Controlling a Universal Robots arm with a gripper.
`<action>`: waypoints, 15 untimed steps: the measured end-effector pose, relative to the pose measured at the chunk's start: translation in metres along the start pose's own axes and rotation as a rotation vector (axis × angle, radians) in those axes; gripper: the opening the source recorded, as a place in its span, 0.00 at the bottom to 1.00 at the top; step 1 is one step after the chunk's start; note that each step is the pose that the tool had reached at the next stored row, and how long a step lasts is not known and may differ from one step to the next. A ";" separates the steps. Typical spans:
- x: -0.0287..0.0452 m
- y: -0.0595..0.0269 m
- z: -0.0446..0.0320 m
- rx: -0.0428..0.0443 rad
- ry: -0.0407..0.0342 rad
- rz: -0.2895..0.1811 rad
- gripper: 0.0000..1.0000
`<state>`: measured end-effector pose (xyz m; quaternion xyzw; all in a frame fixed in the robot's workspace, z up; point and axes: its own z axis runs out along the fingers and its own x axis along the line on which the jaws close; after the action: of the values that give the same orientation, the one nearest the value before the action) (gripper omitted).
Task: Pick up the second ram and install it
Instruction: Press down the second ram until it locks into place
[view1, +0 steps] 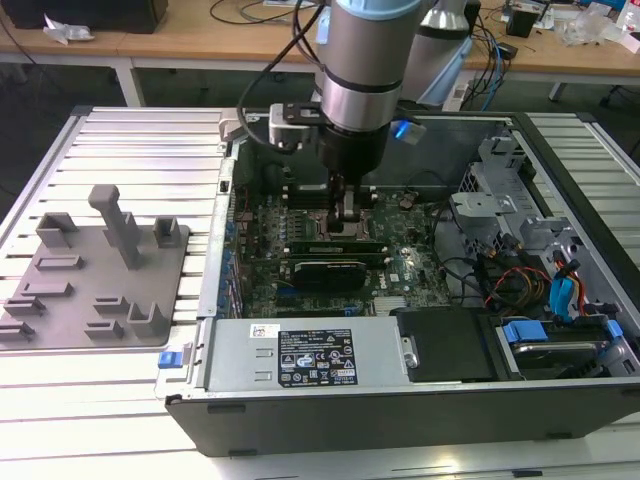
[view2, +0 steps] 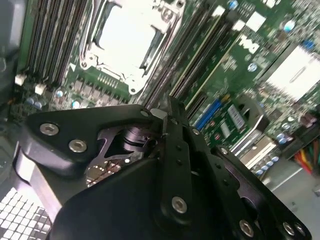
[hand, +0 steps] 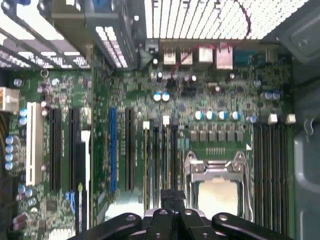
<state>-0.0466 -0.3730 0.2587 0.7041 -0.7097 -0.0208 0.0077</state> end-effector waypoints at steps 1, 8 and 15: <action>0.0001 0.0034 0.0007 0.0001 0.0000 0.000 0.08; 0.0004 0.0147 0.0163 0.0020 0.0007 -0.013 0.08; 0.0000 0.0194 0.0247 0.0019 0.0010 -0.025 0.08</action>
<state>-0.0670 -0.3723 0.2347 0.7128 -0.7010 -0.0199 0.0071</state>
